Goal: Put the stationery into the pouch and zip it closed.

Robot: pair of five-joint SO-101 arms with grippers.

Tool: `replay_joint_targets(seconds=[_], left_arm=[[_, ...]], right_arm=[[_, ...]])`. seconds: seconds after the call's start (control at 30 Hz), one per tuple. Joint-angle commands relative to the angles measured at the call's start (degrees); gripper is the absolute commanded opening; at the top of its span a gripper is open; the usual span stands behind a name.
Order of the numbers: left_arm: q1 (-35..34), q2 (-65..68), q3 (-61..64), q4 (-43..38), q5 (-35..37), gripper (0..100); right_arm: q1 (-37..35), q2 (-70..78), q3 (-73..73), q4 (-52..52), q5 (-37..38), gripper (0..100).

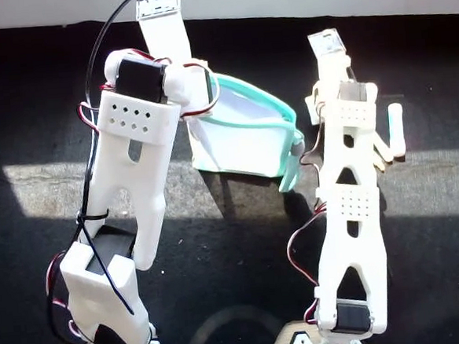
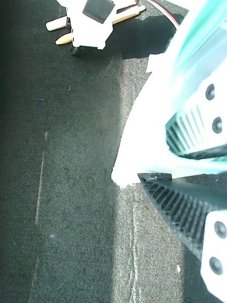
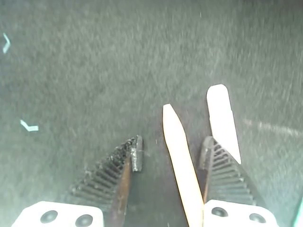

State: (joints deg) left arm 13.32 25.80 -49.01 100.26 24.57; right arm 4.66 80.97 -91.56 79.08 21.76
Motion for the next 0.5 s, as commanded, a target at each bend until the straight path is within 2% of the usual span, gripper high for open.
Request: replay_joint_targets(seconds=[0.0,0.3,0.47], left_arm=[[-0.7,2.3,0.5,0.5,-0.6,1],[-0.8,2.3,0.5,0.5,-0.6,1],[-0.8,2.2,0.5,0.5,-0.6,1]], right_arm=[[0.0,-5.0,-0.3,3.4,0.4,21.7],[-0.7,-1.6,0.1,4.2,0.4,20.6],[-0.7,-0.2,-0.5,4.1,0.4,3.9]])
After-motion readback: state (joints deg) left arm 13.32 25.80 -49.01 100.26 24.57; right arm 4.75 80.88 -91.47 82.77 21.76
